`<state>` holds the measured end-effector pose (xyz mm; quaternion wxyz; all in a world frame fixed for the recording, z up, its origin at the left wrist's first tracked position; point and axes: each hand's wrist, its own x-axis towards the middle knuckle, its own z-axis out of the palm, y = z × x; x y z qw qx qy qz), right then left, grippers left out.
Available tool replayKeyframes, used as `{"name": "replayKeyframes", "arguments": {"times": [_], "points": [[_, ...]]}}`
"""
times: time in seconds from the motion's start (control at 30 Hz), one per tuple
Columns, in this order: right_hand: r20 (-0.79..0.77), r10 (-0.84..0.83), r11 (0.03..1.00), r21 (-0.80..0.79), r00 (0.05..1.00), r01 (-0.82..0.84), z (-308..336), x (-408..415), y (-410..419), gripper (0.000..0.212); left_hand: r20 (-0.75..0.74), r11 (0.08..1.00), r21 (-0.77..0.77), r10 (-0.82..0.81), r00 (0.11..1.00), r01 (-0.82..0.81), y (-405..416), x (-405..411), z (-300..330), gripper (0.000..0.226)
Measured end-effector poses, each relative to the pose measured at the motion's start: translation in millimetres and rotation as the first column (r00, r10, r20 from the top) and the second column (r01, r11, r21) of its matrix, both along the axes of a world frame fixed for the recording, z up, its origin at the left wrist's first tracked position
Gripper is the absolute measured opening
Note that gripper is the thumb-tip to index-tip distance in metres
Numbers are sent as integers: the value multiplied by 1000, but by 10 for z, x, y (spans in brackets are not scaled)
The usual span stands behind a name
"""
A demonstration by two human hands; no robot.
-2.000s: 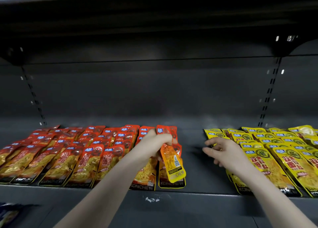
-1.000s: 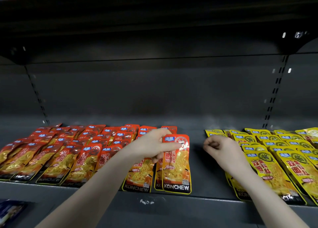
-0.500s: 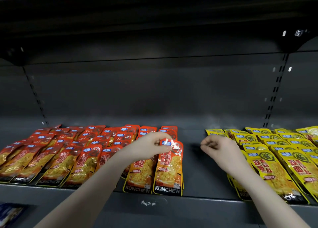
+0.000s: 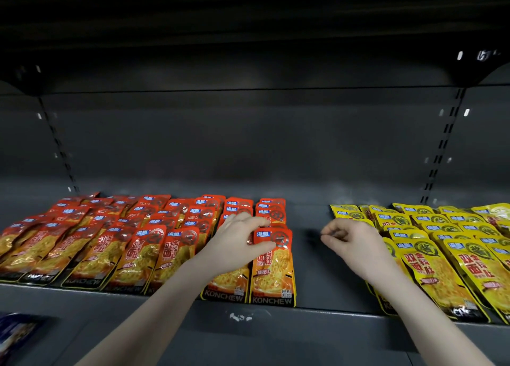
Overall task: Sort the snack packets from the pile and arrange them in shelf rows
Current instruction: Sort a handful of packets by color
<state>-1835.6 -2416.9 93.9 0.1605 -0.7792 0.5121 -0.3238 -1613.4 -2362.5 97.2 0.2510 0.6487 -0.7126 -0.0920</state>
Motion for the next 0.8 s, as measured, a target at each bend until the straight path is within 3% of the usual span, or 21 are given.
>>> {"name": "replayKeyframes", "arguments": {"times": [0.3, 0.4, 0.67, 0.8], "points": [[-43, -23, 1000, -10, 999, 23, -45, -17, 38, 10, 323, 995, -93, 61, 944, -32, 76, -55, -69, 67], [-67, -62, 997, -38, 996, 59, -40, -28, 60, 6, 372, 990, -131, 92, 923, -46, 87, -49, -108, 84], [-126, -223, 952, -240, 967, 188, -47, -77, 89, 7, 173, 986, -169, 37, 984, -7, 98, -89, -86, 65], [-174, -314, 915, -318, 933, 249, -81, -221, 129, 7, 171, 975, -222, 64, 983, -25, 95, -166, -25, 58]]}}
